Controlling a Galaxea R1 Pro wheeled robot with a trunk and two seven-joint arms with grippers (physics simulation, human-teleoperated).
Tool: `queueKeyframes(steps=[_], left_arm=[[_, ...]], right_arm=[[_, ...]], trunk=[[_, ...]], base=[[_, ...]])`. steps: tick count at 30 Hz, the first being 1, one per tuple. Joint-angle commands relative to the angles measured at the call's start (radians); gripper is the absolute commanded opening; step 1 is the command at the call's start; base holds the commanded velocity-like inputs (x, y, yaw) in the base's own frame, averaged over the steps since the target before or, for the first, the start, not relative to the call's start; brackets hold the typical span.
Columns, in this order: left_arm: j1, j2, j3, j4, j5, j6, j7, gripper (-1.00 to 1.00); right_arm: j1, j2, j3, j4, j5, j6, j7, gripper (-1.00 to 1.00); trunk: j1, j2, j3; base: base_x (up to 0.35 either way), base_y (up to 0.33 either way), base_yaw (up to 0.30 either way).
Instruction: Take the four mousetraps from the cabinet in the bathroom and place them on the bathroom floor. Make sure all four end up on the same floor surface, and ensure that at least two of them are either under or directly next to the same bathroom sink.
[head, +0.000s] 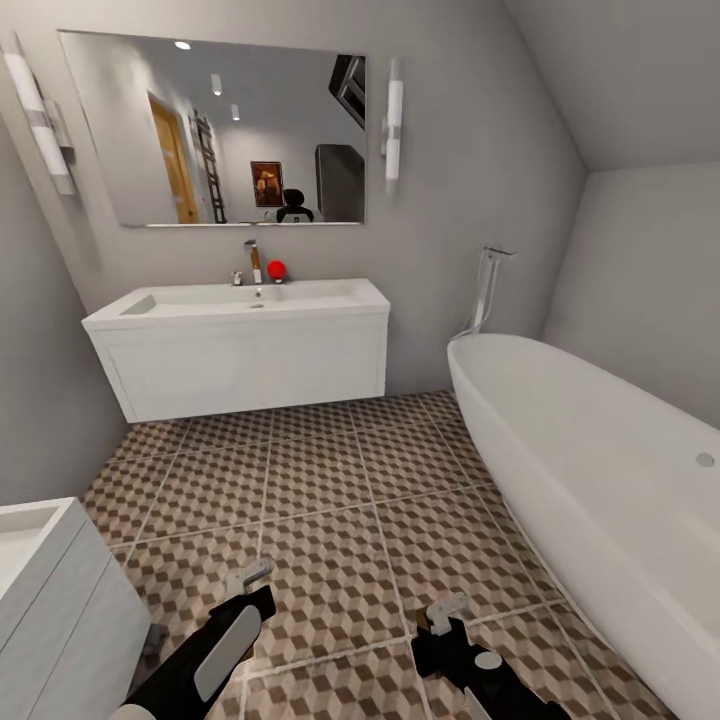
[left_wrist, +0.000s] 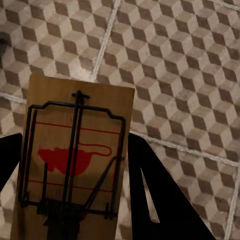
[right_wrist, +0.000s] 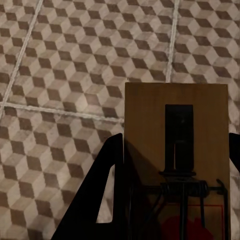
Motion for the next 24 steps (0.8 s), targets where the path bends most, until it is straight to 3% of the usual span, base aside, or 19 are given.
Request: queueKeyframes(steps=[1,9,12,13,18,24], left_arm=[[0.0,0.0,0.0,0.0,-0.003,0.002,-0.003,-1.0],[0.0,0.001,0.001,0.007,-0.001,0.003,-0.012,-1.0],[0.0,-0.001,0.001,0.011,-0.002,0.005,-0.028,-1.0],[0.0,-0.002,0.001,0.016,-0.003,0.007,-0.041,-1.0],[-0.005,-0.004,0.002,0.038,-0.003,0.014,-0.101,-1.0],[-0.044,-0.008,0.006,0.062,-0.004,0.081,-0.139,-1.0]], right_arm=[[0.0,0.0,-0.001,0.0,-0.001,-0.001,0.002,-1.0],[-0.009,0.012,0.0,0.001,-0.009,0.034,0.0,-1.0],[-0.027,0.056,-0.001,0.013,-0.013,0.108,-0.017,-1.0],[-0.039,0.081,-0.002,0.023,-0.014,0.143,-0.044,-1.0],[-0.114,0.148,-0.004,0.09,-0.017,0.191,-0.15,-1.0],[-0.25,0.186,-0.04,0.228,-0.056,0.198,-0.195,-1.0]], trunk=[[0.0,0.0,0.0],[0.0,0.0,0.0],[0.0,0.0,0.0],[0.0,0.0,0.0],[0.0,0.0,0.0],[0.0,0.0,0.0]], base=[[0.342,0.0,0.0],[0.347,0.0,0.012],[0.348,0.0,0.163],[0.348,-0.019,0.22],[0.348,-0.073,0.248],[0.347,-0.132,0.271]])
